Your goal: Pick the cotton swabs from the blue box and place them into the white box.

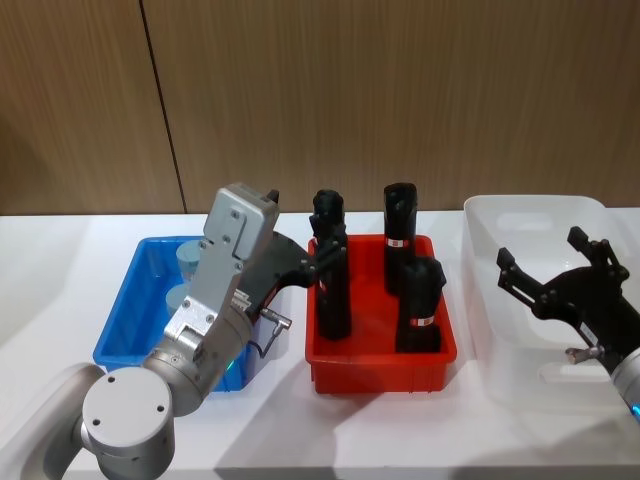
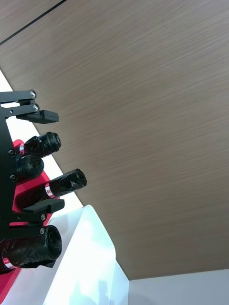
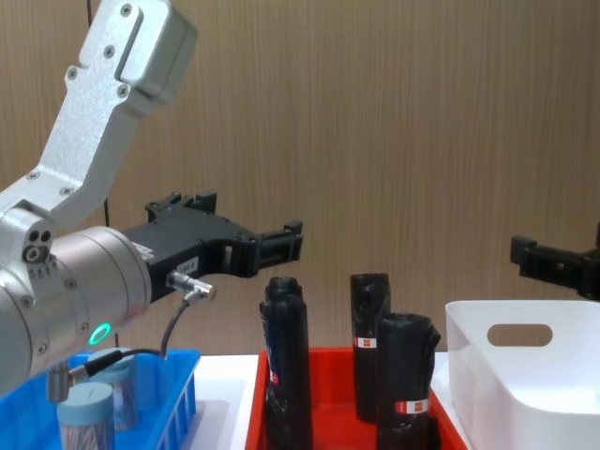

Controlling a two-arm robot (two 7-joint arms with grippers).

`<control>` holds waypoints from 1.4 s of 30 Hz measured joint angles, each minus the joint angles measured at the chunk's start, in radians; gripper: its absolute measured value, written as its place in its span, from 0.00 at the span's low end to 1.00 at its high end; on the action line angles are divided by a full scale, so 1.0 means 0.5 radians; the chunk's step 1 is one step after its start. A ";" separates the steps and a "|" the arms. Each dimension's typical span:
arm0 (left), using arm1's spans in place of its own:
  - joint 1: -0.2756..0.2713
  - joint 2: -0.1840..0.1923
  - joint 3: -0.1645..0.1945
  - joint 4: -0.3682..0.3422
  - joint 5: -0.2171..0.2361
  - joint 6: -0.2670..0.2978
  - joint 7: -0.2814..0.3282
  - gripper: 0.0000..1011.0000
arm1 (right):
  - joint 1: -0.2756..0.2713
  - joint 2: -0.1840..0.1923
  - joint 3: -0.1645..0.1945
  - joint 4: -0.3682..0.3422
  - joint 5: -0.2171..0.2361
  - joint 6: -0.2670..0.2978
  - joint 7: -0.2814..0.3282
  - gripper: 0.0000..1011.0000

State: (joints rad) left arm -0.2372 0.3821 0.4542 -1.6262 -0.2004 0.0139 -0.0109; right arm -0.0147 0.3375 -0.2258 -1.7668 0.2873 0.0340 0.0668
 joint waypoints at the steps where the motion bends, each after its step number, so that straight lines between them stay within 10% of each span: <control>1: 0.000 0.000 0.000 0.000 0.000 0.000 0.000 0.99 | 0.000 0.000 0.000 0.000 0.000 0.000 0.000 0.99; 42: 0.009 0.008 -0.009 0.005 -0.025 -0.008 -0.005 0.99 | 0.000 0.000 0.000 0.000 0.000 0.000 0.000 0.99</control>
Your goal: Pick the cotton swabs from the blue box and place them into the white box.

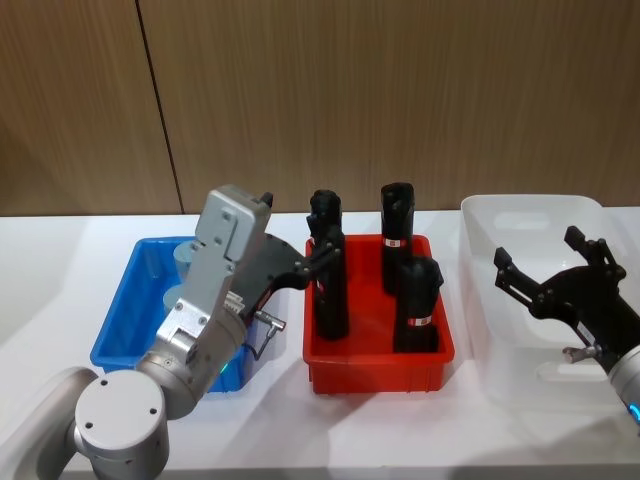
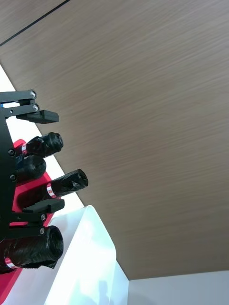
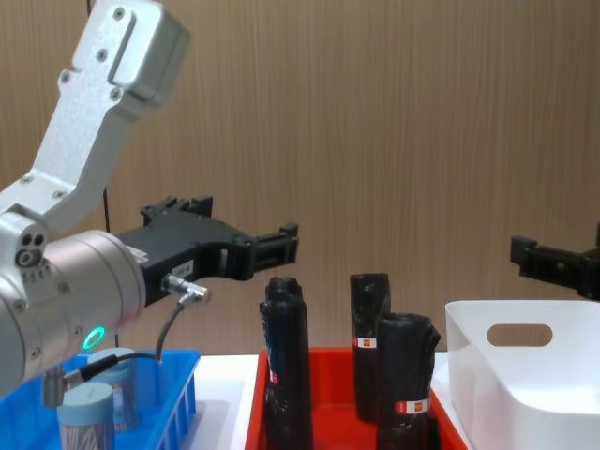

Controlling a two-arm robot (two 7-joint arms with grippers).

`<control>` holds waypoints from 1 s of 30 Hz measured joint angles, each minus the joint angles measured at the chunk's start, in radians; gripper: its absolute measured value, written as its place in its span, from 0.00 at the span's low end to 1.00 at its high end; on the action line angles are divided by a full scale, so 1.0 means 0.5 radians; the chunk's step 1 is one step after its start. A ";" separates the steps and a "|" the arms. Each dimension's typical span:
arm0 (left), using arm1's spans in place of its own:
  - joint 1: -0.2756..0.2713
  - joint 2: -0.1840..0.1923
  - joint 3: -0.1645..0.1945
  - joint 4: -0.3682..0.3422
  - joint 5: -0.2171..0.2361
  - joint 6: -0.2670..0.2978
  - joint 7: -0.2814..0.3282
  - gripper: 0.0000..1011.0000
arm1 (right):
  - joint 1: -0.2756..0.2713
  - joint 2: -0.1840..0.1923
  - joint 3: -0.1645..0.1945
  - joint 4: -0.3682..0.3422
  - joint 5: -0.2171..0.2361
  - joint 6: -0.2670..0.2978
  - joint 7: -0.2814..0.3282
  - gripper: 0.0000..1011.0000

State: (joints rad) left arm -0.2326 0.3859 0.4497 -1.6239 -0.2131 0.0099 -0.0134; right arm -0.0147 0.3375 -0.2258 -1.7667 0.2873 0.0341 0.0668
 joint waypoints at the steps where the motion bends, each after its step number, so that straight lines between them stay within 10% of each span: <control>1: 0.002 0.002 -0.002 0.001 -0.009 -0.001 -0.001 0.99 | 0.000 0.000 0.000 0.000 0.000 0.000 0.000 0.99; 30: 0.097 0.060 -0.125 -0.019 -0.414 0.317 0.339 0.99 | 0.000 0.000 0.000 0.000 0.000 0.000 0.000 0.99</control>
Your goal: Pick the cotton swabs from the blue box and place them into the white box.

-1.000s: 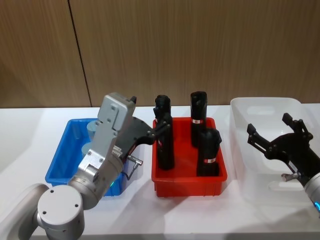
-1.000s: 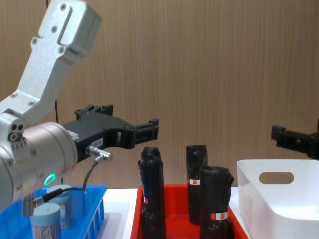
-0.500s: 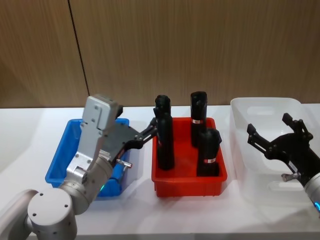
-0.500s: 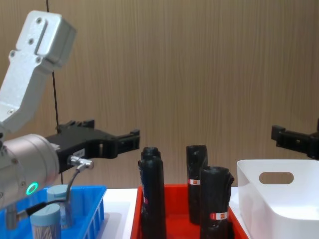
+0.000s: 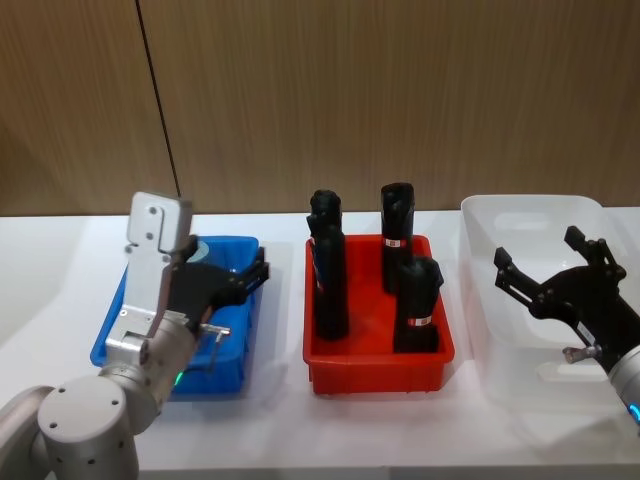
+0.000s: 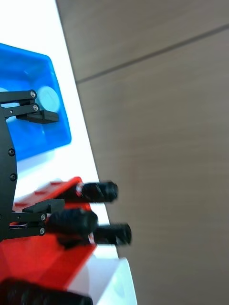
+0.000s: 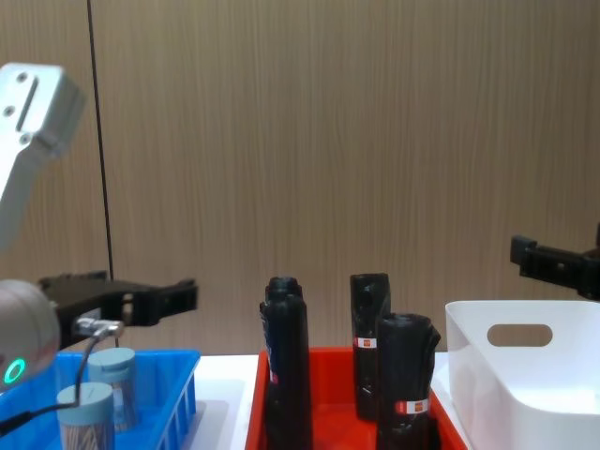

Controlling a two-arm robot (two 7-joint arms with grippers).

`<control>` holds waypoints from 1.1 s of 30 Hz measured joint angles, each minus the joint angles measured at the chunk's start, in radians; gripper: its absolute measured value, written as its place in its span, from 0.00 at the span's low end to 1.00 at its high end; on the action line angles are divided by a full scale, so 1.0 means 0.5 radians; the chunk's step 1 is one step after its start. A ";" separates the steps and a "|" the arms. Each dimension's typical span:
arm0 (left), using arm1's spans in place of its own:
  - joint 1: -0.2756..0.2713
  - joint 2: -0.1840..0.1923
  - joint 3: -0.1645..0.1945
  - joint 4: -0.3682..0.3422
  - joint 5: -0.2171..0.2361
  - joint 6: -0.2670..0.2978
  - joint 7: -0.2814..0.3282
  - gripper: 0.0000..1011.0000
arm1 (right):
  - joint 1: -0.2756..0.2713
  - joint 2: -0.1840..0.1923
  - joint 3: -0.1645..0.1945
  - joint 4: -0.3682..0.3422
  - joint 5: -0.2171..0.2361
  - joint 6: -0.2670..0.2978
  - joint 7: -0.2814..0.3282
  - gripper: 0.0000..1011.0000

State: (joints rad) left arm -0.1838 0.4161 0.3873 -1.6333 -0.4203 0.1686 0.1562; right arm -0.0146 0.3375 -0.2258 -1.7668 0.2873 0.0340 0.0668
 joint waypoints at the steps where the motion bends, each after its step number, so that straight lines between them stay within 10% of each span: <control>1: 0.004 0.001 -0.008 0.003 -0.024 0.030 0.035 0.99 | 0.000 0.000 0.000 0.000 0.000 0.000 0.000 0.99; 19: -0.005 -0.001 -0.112 0.121 -0.226 0.336 0.386 0.99 | 0.000 0.000 0.000 0.000 0.000 0.000 0.000 0.99; 33: -0.084 -0.031 -0.164 0.286 -0.287 0.450 0.384 0.99 | 0.000 0.000 0.000 0.000 0.000 0.000 0.000 0.99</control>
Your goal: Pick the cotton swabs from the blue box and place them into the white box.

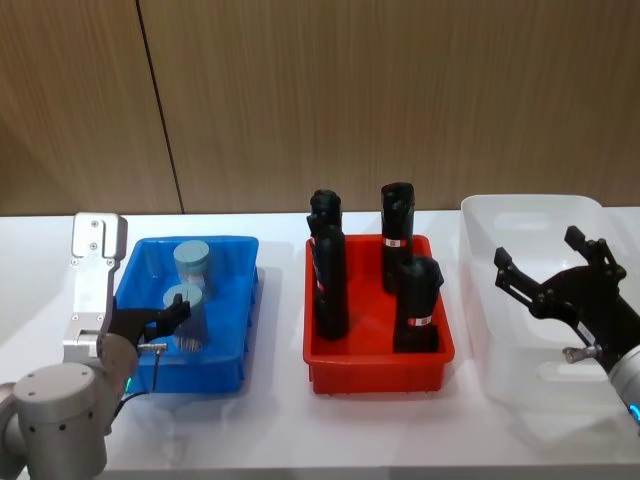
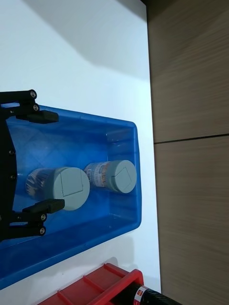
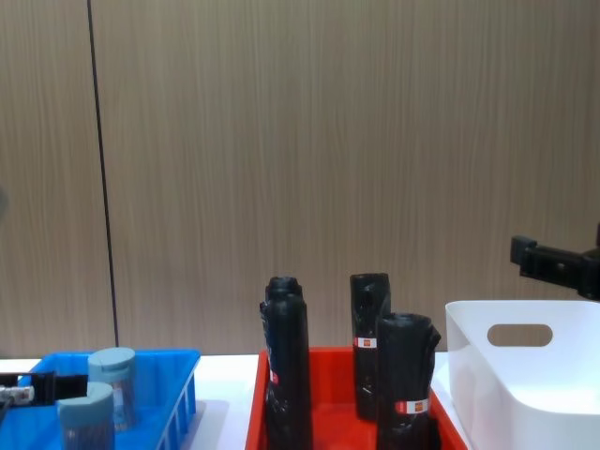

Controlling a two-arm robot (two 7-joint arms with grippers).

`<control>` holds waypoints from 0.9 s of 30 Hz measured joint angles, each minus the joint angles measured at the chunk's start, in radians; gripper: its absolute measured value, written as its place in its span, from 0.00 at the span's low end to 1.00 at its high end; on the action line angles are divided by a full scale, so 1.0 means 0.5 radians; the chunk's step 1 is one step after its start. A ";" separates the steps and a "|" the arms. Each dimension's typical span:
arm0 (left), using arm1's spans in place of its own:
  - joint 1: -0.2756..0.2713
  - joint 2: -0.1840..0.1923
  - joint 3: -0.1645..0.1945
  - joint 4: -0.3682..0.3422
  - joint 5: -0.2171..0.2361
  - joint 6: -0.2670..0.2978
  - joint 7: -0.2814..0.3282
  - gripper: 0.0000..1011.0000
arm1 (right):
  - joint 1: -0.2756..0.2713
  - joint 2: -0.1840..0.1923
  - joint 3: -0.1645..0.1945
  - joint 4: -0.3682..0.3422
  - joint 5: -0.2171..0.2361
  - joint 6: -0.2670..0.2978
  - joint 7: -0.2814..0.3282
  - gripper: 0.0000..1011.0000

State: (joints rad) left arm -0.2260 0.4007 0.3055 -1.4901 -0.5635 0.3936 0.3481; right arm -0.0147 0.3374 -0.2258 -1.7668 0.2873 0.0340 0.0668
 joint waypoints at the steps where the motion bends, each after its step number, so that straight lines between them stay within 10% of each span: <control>1: -0.010 -0.003 -0.004 0.019 -0.001 0.006 -0.021 0.99 | 0.000 0.000 0.000 0.000 0.000 0.000 0.000 0.99; 27: -0.208 -0.076 -0.019 0.258 0.061 0.081 -0.427 0.99 | 0.000 0.000 0.000 0.000 0.000 0.000 0.000 0.99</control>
State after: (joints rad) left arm -0.3299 0.3629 0.2961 -1.3613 -0.5329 0.4339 0.1345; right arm -0.0146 0.3374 -0.2258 -1.7667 0.2873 0.0340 0.0667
